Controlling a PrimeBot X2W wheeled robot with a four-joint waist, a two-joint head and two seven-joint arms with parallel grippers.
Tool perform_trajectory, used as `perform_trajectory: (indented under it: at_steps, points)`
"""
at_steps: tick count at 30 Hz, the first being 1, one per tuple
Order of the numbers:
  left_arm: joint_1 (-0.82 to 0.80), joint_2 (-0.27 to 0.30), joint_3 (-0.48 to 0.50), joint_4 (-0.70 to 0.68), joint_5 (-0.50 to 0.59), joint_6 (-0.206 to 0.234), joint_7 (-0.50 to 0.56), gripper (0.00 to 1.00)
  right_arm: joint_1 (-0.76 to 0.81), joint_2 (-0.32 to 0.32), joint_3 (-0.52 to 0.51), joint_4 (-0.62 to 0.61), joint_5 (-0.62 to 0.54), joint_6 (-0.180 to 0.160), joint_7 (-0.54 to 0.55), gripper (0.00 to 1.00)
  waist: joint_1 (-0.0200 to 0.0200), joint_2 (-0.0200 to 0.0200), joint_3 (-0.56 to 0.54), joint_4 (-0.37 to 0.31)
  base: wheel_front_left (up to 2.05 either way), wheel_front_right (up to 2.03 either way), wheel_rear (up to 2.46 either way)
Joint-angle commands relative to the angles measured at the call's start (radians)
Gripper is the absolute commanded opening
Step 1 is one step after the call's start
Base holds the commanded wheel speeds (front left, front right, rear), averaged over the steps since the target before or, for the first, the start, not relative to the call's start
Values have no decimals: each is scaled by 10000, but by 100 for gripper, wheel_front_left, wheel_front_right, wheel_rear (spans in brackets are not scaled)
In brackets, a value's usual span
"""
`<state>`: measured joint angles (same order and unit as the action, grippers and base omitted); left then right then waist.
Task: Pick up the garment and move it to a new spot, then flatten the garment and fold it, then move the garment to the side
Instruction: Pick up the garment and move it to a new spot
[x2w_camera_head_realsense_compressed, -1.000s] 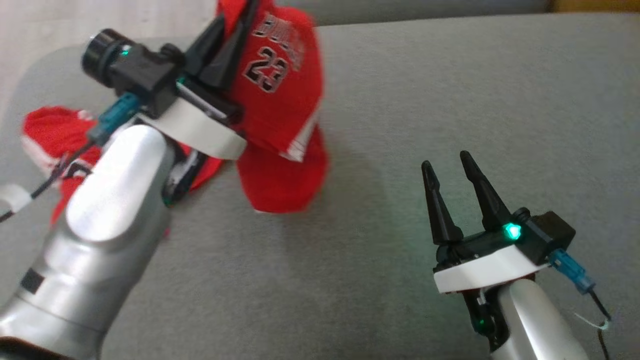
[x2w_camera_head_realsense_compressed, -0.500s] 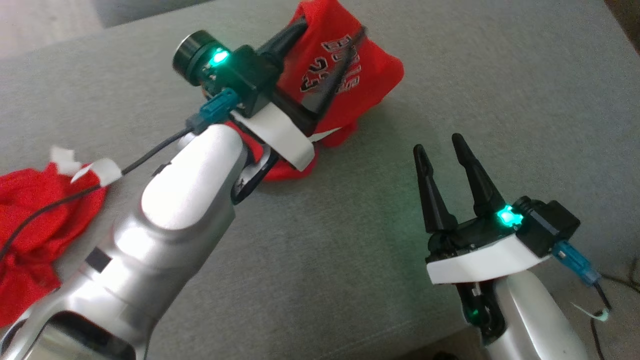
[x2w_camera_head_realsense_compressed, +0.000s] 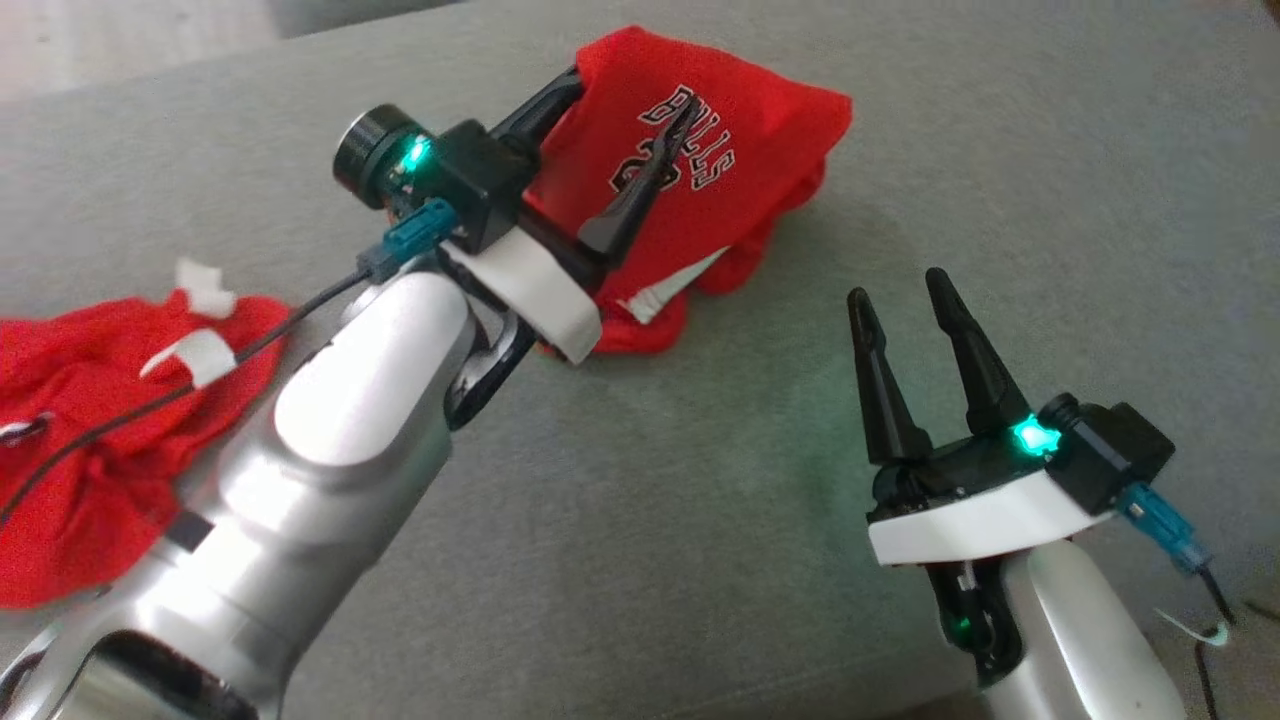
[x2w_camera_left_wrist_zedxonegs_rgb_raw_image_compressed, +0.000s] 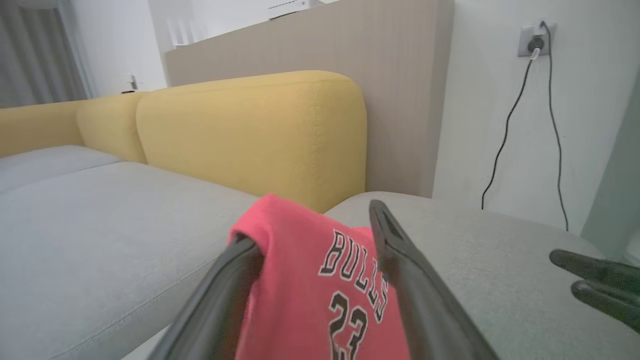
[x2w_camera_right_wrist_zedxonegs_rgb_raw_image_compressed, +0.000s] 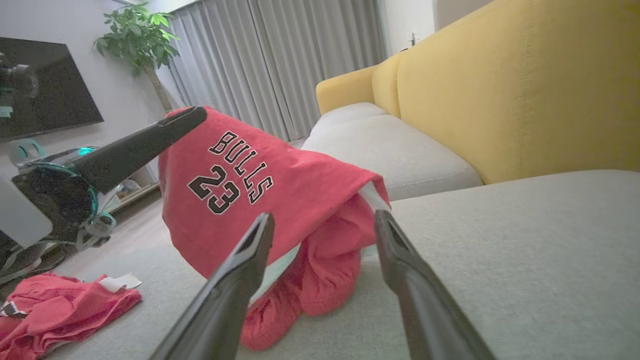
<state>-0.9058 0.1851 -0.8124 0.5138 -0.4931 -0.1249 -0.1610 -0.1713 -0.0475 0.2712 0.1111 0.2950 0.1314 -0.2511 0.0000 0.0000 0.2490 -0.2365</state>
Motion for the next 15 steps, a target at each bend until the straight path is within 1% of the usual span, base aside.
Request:
perform_trajectory:
  at_steps: [1, 4, 5, 10, 15]
  points:
    - [-127, 460, 215, -331, -137, -46, -59, 100, 16, -27, 134, -237, -118, -7, -107, 100, 0, 0, -423, 701, 0, 0, 0]
    - [192, 825, 304, -556, -218, 37, -160, 100, 92, -27, 83, -177, -164, -7, -107, 100, 0, 0, -651, 1154, 0, 0, 0]
    - [192, 825, 304, -556, -218, 37, -160, 100, 92, -27, 83, -177, -164, -7, -107, 100, 0, 0, -651, 1154, 0, 0, 0]
    - [1156, 1515, 709, -1243, -399, 627, -436, 100, 292, -27, -165, -85, -249, -7, -107, 100, 0, 0, -1030, 1952, 0, 0, 0]
    - [2474, 2057, 790, -2185, -520, 1105, -585, 100, 484, -27, -441, 26, -367, -7, -107, 100, 0, 0, -1311, 2625, 0, 0, 0]
